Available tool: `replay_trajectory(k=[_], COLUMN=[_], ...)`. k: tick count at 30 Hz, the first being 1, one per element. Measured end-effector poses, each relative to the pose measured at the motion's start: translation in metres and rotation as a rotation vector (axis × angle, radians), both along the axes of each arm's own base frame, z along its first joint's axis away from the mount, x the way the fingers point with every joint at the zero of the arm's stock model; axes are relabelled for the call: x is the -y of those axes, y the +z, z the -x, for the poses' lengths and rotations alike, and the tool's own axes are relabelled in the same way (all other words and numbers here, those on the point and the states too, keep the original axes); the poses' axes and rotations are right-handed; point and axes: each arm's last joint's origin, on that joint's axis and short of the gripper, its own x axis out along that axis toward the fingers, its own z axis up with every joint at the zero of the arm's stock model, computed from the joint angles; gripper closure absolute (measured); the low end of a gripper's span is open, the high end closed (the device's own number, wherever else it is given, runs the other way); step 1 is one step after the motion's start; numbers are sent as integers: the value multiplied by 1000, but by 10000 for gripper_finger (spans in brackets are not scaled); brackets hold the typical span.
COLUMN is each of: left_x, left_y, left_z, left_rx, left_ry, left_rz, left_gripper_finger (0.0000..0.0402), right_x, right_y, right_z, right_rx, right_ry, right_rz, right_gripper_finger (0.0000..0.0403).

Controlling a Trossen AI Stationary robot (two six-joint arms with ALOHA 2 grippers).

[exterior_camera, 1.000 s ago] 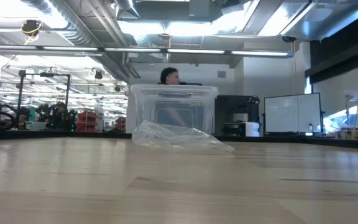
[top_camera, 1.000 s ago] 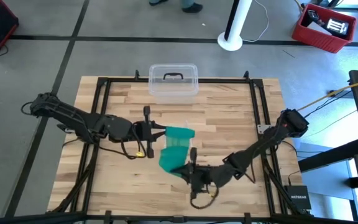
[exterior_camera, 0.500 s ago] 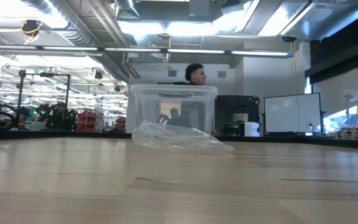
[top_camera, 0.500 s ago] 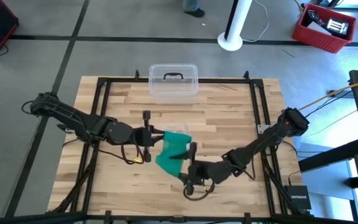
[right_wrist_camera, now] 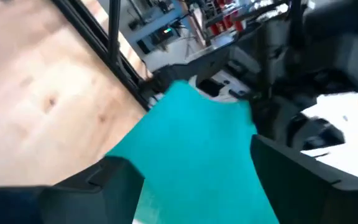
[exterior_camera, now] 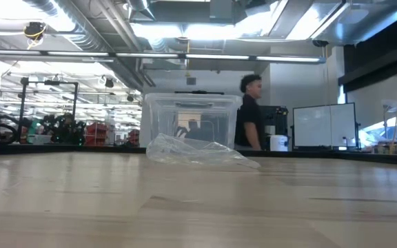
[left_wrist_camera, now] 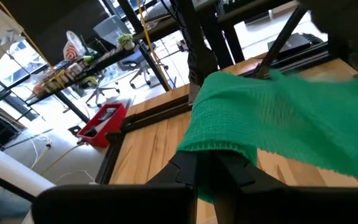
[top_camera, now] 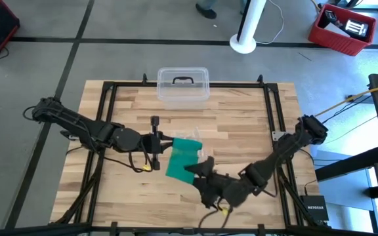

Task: Roll bandage
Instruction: Roll the green bandage

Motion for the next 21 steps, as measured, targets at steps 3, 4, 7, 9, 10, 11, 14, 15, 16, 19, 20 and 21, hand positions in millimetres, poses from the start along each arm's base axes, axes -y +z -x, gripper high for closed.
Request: replay_trajectory(k=[3, 4, 7, 9, 10, 11, 14, 15, 16, 19, 20, 21], left_x=[0, 0, -1, -2, -2, -3, -5, -6, -6, -7, -7, -6], left_y=[0, 0, 1, 0, 0, 0, 0, 0, 0, 0, 0, 0], left_z=[0, 0, 0, -1, -1, -1, -2, -2, -2, -2, -2, -2], left_rx=[0, 0, 3, 1, 1, 1, 0, 0, 0, 1, 1, 0], left_ry=[0, -1, 0, 4, 6, 9, 17, 19, 21, 23, 23, 22], left_rz=[-2, -4, -6, -6, -4, -4, -5, -6, -5, -5, -6, -8], left_gripper_finger=[389, 389, 389, 389, 389, 389, 389, 389, 389, 389, 389, 389], right_x=[-10, -13, -22, -27, -30, -33, -40, -42, -44, -44, -44, -44], right_y=[2, 3, 3, 2, 2, 2, 3, 3, 3, 3, 3, 3], right_z=[8, 10, 16, 20, 23, 25, 29, 31, 33, 33, 33, 32], right_rx=[-6, -10, -28, -31, -32, -31, -26, -22, -19, -4, 5, 15], right_ry=[9, 23, 71, 94, 114, 136, 191, 198, 203, 195, 185, 175], right_rz=[113, 143, 218, 236, 241, 240, 233, 233, 230, 146, 96, 42], right_gripper_finger=[113, 113, 113, 113, 113, 113, 113, 113, 113, 113, 113, 113])
